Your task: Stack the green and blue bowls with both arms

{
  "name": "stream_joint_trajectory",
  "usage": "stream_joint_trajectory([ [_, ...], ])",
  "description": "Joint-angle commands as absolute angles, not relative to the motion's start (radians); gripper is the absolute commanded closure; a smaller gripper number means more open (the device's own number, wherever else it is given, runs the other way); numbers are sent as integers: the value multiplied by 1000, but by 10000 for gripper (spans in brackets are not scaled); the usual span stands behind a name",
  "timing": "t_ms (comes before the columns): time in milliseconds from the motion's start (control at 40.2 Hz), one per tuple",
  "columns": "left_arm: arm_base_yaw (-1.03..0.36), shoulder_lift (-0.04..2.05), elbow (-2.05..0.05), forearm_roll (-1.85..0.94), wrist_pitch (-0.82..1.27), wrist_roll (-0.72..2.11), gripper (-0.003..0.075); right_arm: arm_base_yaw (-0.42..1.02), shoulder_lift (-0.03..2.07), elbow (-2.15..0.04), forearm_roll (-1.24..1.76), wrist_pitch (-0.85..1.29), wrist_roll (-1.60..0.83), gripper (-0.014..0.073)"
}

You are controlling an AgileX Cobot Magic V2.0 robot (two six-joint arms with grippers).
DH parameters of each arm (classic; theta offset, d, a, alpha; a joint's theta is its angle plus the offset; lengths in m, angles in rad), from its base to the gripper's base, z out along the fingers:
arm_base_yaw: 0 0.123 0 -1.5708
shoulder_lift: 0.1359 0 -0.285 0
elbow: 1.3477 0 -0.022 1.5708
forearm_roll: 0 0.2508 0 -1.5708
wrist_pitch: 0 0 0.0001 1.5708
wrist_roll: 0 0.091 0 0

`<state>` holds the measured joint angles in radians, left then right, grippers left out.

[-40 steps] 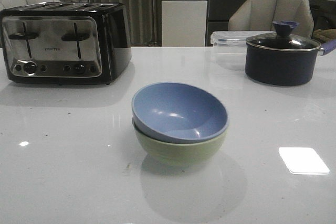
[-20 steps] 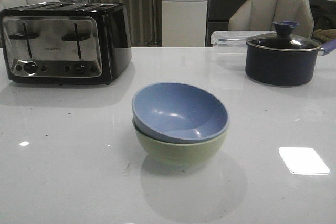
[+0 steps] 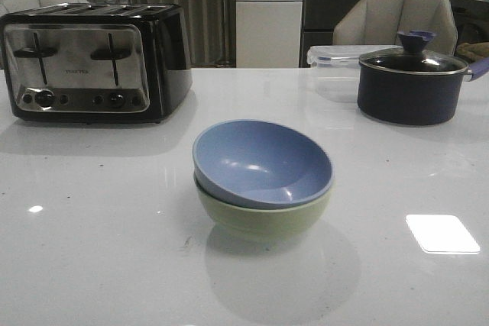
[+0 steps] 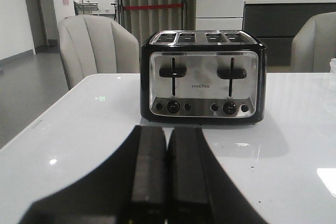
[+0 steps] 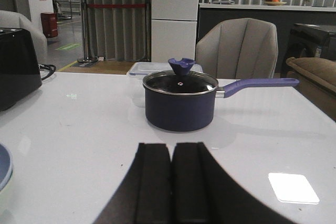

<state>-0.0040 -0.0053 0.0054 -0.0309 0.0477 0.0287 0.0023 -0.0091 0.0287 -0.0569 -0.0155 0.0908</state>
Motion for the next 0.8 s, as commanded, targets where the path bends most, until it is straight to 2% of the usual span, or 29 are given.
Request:
stream_joint_trajectory([
  [0, -3, -22, 11, -41, -37, 27, 622, 2, -30, 23, -66, -111, 109, 550],
  [771, -3, -22, 11, -41, -37, 27, 622, 2, -30, 23, -9, -115, 31, 550],
])
